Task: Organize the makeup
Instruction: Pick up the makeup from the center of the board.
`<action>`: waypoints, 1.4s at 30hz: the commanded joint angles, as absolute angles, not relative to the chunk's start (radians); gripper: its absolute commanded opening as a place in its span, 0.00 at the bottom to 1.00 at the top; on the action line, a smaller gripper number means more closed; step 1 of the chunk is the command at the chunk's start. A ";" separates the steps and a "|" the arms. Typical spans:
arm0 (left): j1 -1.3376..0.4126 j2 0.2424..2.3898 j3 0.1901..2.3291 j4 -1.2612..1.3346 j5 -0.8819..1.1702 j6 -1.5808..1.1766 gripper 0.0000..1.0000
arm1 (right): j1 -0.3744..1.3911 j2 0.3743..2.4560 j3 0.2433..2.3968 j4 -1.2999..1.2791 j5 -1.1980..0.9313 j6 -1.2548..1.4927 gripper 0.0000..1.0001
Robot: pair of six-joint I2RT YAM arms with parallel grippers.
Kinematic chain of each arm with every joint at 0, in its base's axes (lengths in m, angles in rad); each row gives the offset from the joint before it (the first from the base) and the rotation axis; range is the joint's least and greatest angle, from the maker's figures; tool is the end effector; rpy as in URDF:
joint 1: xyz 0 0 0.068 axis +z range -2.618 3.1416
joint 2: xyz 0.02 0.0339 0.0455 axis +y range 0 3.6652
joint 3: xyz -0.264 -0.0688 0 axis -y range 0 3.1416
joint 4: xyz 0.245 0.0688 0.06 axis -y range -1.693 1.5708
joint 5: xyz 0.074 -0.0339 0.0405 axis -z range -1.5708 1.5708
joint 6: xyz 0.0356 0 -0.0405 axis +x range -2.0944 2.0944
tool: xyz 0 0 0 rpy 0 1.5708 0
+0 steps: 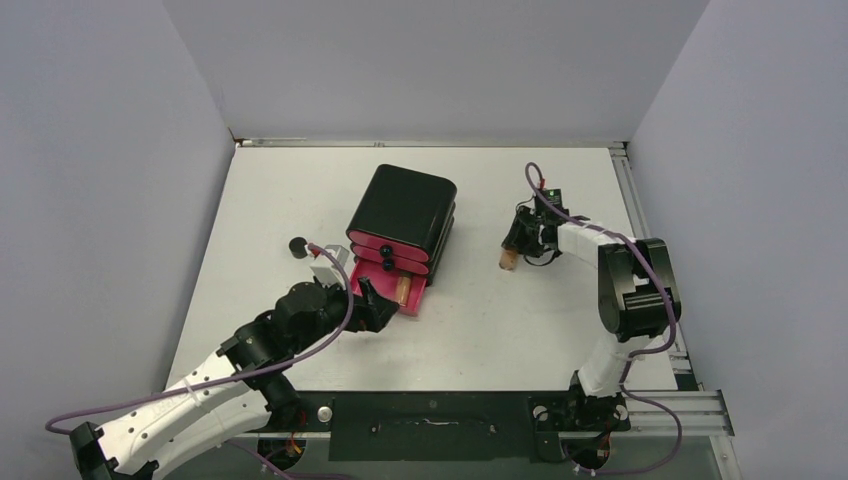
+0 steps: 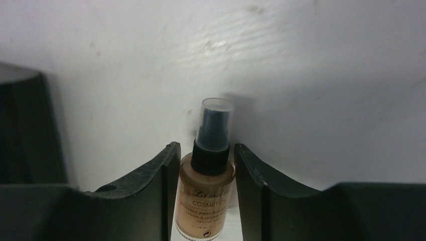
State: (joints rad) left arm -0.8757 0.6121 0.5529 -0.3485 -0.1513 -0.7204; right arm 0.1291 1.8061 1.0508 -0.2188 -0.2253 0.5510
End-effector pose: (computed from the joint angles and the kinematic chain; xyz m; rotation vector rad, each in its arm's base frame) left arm 0.1017 -0.1135 0.2673 0.0581 2.0830 -0.8695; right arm 0.3581 0.0545 0.1560 0.4560 2.5613 0.5440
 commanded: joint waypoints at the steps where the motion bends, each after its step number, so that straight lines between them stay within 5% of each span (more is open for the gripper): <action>1: -0.872 0.582 0.545 -0.297 -0.145 -0.735 0.85 | 0.227 1.730 0.909 -0.235 -0.244 0.560 0.30; 17: -0.870 0.548 0.560 -0.404 -0.125 -0.755 0.86 | 0.343 1.252 0.571 -0.268 -0.205 0.684 0.31; 42: -0.883 0.813 0.544 -0.039 0.123 -0.795 0.85 | 0.384 1.136 0.510 -0.101 -0.367 0.921 0.30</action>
State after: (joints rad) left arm -0.8761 0.7921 0.5320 -0.1482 0.0761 -0.7834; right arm 0.3534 1.1774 0.5064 -0.1963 -0.3279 0.8490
